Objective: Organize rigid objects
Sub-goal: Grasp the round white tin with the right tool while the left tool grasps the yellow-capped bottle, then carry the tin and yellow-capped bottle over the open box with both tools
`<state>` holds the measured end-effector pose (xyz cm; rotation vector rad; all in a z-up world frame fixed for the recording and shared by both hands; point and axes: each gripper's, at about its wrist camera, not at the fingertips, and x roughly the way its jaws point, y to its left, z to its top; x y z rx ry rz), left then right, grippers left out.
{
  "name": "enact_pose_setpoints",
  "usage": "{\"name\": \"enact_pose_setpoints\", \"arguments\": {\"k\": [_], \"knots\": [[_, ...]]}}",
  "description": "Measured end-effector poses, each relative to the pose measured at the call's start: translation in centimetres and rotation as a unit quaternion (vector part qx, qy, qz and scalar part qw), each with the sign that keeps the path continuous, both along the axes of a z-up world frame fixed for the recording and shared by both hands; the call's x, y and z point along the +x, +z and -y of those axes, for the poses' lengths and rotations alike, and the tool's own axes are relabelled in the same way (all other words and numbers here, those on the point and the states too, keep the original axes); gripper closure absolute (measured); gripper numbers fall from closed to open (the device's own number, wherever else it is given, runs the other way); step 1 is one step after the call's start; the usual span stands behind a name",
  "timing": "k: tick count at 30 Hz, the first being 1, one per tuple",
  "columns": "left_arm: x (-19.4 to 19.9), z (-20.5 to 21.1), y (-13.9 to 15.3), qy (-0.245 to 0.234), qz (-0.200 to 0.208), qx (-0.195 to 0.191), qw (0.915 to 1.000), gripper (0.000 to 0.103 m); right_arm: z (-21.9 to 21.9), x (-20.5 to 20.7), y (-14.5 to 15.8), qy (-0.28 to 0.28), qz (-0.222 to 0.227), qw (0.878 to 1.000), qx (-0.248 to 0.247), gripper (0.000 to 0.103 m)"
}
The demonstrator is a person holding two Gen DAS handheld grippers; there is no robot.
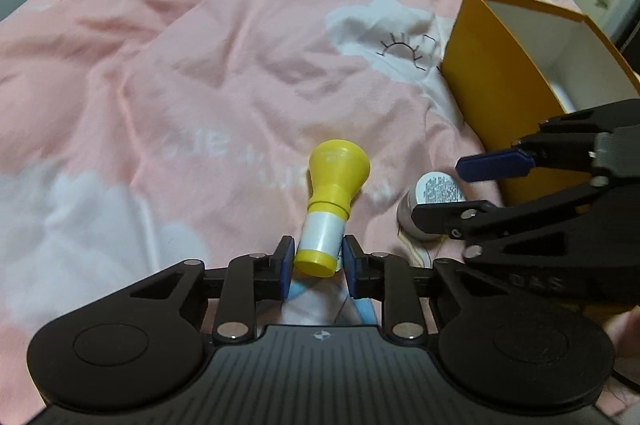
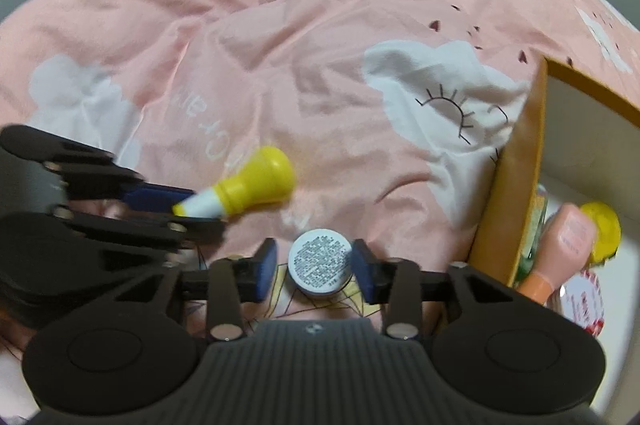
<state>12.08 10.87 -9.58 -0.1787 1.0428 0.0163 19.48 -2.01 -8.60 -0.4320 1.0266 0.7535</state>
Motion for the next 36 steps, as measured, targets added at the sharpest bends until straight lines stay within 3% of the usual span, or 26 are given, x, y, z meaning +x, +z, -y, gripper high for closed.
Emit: {"name": "enact_pose_setpoints", "arguments": {"k": [3, 7, 12, 18, 27, 36], "knots": [[-0.3, -0.2, -0.1, 0.000, -0.005, -0.008, 1.0000, 0.074, -0.6, 0.2, -0.4, 0.019, 0.003, 0.999, -0.026, 0.053], [0.2, -0.4, -0.6, 0.007, -0.003, -0.018, 0.9998, 0.064, -0.9, 0.8, -1.0, 0.027, -0.012, 0.999, -0.042, 0.055], [0.9, -0.1, -0.9, -0.005, 0.008, 0.001, 1.0000, 0.064, -1.3, 1.0, -1.6, 0.034, -0.020, 0.997, -0.062, 0.063], [1.6, -0.2, -1.9, -0.007, 0.007, -0.006, 0.9999, 0.067, -1.3, 1.0, -1.9, 0.035, -0.020, 0.997, -0.064, 0.062], [0.2, 0.6, -0.4, 0.004, 0.055, 0.010, 0.9984, 0.077, -0.8, 0.3, -1.1, 0.025, -0.003, 0.999, -0.040, 0.063], [-1.7, 0.1, 2.2, 0.056, 0.087, -0.035, 0.9940, 0.079, 0.9, -1.4, 2.6, 0.006, 0.019, 0.999, 0.025, 0.064]]}}
